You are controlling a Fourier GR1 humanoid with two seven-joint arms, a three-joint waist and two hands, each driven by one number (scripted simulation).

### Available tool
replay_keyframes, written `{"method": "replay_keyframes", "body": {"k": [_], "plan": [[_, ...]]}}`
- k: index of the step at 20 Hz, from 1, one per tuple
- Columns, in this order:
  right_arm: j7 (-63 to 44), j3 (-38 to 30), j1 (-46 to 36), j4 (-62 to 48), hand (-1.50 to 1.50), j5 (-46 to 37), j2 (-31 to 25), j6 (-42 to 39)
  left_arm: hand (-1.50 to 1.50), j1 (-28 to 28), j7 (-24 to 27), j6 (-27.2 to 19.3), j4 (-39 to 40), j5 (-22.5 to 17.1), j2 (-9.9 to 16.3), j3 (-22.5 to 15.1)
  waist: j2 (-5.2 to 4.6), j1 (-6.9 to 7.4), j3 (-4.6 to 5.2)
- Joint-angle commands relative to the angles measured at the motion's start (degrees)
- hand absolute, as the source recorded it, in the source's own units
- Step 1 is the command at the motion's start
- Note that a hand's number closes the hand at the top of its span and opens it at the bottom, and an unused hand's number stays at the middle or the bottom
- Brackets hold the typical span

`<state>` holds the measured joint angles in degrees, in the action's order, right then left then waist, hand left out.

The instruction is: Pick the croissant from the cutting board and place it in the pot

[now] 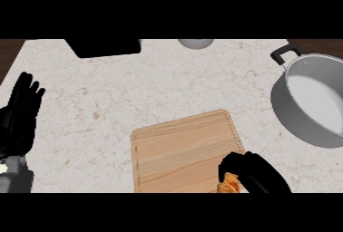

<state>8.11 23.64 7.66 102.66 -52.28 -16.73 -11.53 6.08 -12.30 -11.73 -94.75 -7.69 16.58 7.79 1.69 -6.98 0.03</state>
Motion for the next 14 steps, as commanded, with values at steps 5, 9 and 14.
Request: {"method": "replay_keyframes", "body": {"k": [5, 9, 14], "plan": [[-0.77, -15.55, 15.46, 27.59, 1.5, 11.71, -0.2, 8.95, 0.0, 0.8, -0.59, 0.14, -0.76, -0.5, -0.31, -0.07, -0.56, 1.02, -0.02], [-1.66, -27.66, 21.97, 35.65, 1.5, 24.54, -0.97, 6.15, 0.0, 0.39, 0.54, 2.07, -0.99, -0.44, -0.53, -1.54, -1.21, 3.88, -0.06], [1.25, -46.0, 22.48, 32.02, 1.5, 37.89, -3.77, 3.13, 0.0, 1.79, -1.92, 1.51, -1.95, 0.15, -1.35, -2.56, -1.41, 5.59, -0.08]]}}
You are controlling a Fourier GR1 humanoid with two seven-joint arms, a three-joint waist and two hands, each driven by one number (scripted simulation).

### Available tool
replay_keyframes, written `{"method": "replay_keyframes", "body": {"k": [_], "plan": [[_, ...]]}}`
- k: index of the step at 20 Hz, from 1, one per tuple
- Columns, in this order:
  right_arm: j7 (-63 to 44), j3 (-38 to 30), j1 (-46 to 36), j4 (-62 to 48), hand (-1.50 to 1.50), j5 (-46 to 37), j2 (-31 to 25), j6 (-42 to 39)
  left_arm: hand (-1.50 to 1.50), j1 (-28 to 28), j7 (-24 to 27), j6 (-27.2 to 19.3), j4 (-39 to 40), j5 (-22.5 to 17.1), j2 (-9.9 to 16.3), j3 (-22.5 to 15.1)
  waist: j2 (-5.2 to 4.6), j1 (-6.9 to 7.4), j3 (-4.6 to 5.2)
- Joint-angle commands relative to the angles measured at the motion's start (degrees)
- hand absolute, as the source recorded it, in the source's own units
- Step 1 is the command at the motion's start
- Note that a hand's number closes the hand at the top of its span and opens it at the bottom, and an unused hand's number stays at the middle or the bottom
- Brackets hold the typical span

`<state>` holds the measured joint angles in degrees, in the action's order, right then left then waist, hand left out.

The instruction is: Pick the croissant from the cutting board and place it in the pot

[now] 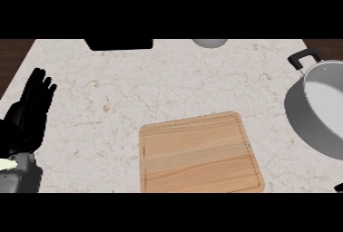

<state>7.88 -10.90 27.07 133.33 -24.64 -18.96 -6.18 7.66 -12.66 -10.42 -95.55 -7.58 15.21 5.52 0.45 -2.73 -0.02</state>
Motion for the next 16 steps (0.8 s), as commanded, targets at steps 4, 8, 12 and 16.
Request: {"method": "replay_keyframes", "body": {"k": [4, 8, 12, 16], "plan": [[-5.16, -19.91, -4.99, -4.49, 1.5, 21.97, -6.05, -7.95, 0.0, -0.22, -0.13, 1.85, -1.77, 0.04, -0.42, -1.14, -0.32, 2.41, 0.02], [-5.89, -18.37, -14.3, -14.74, 1.5, 17.42, -7.44, -6.98, 0.0, 7.07, 0.85, 0.77, 5.38, 1.46, -1.37, -0.27, -0.54, 2.62, 0.02], [-2.43, -20.25, -20.89, -27.84, 1.5, 16.84, -11.03, -7.29, 0.0, 7.59, -3.45, 0.39, 1.9, 1.51, -1.23, -0.73, -0.54, 2.98, 0.0], [7.07, -19.35, -24.93, -38.53, 1.5, 10.65, -11.23, -3.27, 0.0, 4.04, -0.84, 1.48, 0.59, 1.66, -1.28, -0.57, -0.63, 3.5, -0.04]]}}
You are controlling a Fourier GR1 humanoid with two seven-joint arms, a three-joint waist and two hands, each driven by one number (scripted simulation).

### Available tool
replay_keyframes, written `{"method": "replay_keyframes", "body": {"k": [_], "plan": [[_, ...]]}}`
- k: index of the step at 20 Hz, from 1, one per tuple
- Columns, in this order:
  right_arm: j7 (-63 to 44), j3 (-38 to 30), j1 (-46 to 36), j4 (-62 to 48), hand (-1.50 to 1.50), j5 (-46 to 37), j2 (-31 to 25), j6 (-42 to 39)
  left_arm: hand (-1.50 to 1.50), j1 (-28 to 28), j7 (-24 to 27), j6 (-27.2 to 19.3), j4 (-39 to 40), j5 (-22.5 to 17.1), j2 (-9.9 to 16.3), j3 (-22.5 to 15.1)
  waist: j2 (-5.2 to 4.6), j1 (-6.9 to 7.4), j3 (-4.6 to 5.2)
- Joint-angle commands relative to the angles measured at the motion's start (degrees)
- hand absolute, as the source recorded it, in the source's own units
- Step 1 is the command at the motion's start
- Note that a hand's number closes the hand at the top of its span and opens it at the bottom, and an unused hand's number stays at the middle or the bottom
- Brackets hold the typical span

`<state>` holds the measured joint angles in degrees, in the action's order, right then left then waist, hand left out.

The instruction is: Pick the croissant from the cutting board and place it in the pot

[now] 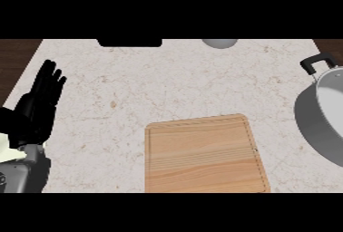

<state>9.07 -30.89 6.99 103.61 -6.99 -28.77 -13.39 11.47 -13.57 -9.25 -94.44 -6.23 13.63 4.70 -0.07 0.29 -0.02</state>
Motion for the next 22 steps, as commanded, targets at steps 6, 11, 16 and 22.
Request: {"method": "replay_keyframes", "body": {"k": [6, 11, 16, 22], "plan": [[9.66, 1.83, -9.6, -20.45, 1.5, -24.62, -5.77, 17.77, 0.0, 0.56, 0.24, 1.55, 0.29, -0.99, -0.01, 0.22, -0.41, 1.45, -0.07], [17.58, 6.54, -17.72, -37.23, 1.5, -29.24, -3.79, 24.61, 0.0, -0.96, 0.68, -0.26, -0.7, 1.72, -1.5, -0.75, -0.11, 0.62, -0.04], [16.72, 5.46, -27.8, -56.26, 1.5, -27.42, -6.72, 20.04, 0.0, 1.03, 1.51, 1.43, 2.0, 0.67, -0.22, 0.74, -0.43, 1.36, -0.09], [25.1, 6.14, -31.94, -68.95, -1.5, -24.56, -6.86, 11.71, 0.0, -0.49, 1.27, 1.76, 1.32, 0.09, -1.08, 0.59, -0.44, 1.38, -0.13]]}}
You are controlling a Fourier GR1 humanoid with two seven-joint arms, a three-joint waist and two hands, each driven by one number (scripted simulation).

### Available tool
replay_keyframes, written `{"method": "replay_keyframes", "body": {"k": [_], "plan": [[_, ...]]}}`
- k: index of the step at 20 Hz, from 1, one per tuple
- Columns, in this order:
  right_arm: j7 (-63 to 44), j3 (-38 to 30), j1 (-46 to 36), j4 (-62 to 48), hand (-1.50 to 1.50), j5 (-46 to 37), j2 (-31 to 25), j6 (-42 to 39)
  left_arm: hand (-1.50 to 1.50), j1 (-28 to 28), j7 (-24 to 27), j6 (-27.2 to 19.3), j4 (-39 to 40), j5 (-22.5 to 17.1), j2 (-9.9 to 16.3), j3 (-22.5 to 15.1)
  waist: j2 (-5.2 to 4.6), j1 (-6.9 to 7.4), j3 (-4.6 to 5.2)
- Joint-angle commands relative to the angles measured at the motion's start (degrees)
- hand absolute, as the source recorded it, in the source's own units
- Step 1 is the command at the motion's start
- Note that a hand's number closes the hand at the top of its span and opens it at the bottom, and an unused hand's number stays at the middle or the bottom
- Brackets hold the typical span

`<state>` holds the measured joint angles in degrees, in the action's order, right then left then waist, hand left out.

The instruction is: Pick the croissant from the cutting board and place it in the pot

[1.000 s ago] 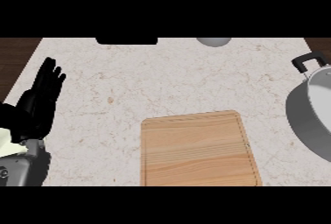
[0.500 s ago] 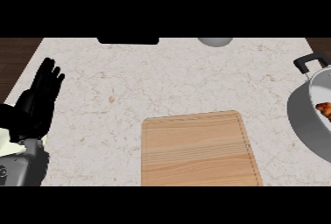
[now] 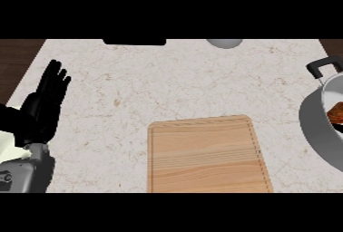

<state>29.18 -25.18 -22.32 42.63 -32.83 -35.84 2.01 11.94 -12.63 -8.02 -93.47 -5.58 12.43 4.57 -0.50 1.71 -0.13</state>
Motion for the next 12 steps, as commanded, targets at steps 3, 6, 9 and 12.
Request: {"method": "replay_keyframes", "body": {"k": [3, 6, 9, 12], "plan": [[9.08, -1.67, -5.26, -10.41, -1.5, 5.51, 0.57, -9.11, 0.0, -0.13, -0.8, 1.05, -0.95, -0.41, 0.65, 0.26, 0.16, -0.32, -0.03], [10.46, -5.54, -7.8, -12.29, -1.5, 11.15, 1.85, -13.81, 0.0, 2.25, -0.44, 0.94, 1.89, -0.87, 0.64, 1.22, 0.07, -0.86, -0.03], [11.2, -9.86, -9.16, -14.74, -1.5, 15.92, -0.66, -18.05, 0.0, -0.1, 1.53, 1.17, 2.28, -0.99, 0.55, 2.12, 0.22, -1.0, 0.03], [12.4, -12.84, -8.47, -20.55, -1.5, 18.38, -4.98, -22.29, 0.0, -0.17, -2.51, 1.24, -1.69, -1.47, 1.29, 1.88, 0.21, -0.62, -0.04]]}}
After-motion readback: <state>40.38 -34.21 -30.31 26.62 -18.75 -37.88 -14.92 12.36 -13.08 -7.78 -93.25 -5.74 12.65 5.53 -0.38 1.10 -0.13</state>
